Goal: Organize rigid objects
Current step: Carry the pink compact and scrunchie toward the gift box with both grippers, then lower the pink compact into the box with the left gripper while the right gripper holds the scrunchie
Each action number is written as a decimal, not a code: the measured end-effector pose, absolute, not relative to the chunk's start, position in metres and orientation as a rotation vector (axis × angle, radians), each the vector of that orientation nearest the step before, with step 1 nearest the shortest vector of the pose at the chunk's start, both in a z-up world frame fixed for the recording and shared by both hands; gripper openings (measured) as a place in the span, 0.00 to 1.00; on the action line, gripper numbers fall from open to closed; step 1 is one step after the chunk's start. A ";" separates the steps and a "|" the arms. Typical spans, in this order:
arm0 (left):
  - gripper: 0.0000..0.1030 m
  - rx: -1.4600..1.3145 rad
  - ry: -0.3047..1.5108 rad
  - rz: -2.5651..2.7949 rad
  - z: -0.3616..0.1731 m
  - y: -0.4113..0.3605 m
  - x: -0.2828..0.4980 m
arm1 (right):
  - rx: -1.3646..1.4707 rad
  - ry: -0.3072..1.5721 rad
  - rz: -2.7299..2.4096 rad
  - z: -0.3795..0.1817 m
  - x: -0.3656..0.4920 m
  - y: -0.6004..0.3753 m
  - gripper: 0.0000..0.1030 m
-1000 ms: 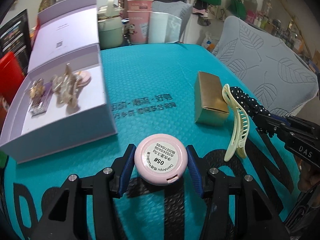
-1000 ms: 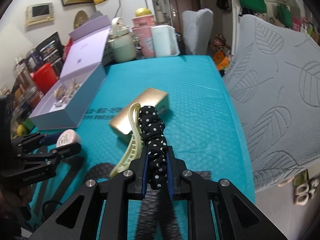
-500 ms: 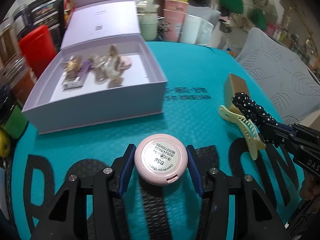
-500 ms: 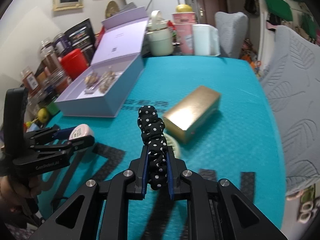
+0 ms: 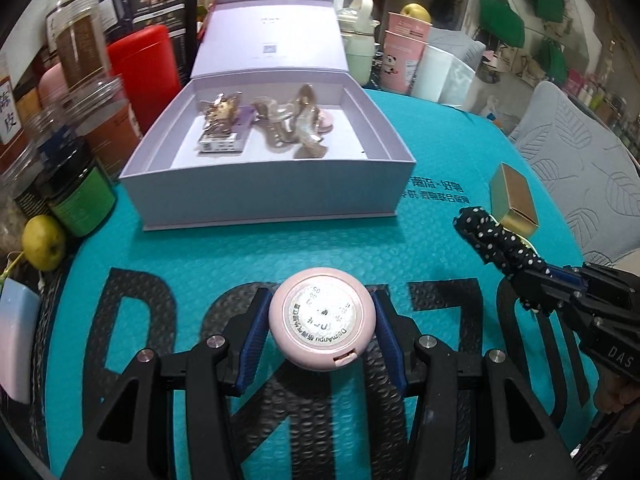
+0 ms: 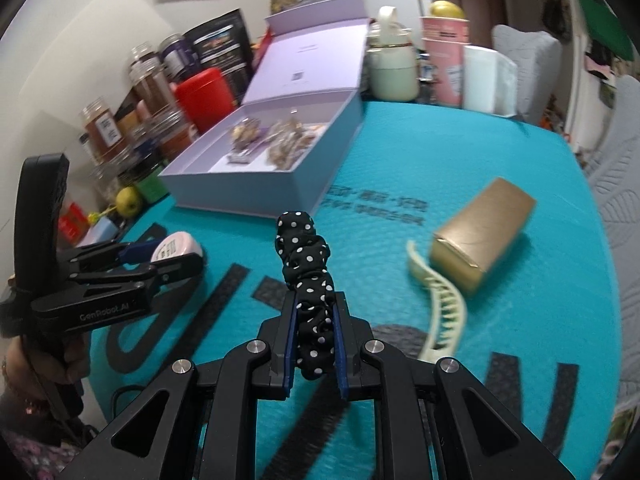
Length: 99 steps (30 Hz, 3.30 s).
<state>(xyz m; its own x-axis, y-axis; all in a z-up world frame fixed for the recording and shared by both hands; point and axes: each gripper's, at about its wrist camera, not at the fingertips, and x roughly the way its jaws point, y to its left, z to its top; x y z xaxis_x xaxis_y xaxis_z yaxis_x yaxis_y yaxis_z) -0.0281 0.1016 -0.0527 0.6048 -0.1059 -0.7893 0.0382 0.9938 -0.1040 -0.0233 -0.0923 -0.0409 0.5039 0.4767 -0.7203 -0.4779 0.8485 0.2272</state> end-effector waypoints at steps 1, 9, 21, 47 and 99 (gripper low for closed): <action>0.49 -0.084 0.914 -0.075 -0.052 0.104 -0.029 | -0.010 0.869 0.588 -0.041 -0.023 -0.088 0.15; 0.49 -0.143 0.882 -0.020 -0.046 0.124 -0.036 | -0.030 0.880 0.657 -0.040 -0.025 -0.064 0.15; 0.49 -0.129 0.838 0.006 -0.027 0.141 -0.037 | -0.110 0.858 0.727 -0.023 -0.024 -0.037 0.15; 0.49 -0.111 0.764 -0.013 0.021 0.154 0.007 | -0.161 0.740 0.777 0.026 0.016 -0.017 0.15; 0.49 -0.066 0.825 -0.025 -0.007 0.188 0.144 | -0.120 0.756 0.650 0.007 0.148 0.011 0.15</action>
<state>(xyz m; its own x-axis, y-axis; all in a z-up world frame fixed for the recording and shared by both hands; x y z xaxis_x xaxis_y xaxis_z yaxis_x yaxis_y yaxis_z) 0.1440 0.1876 -0.0071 0.6788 -0.0485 -0.7328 -0.0032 0.9976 -0.0690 0.1477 0.0111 0.0073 0.5430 0.5046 -0.6712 -0.5882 0.7990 0.1248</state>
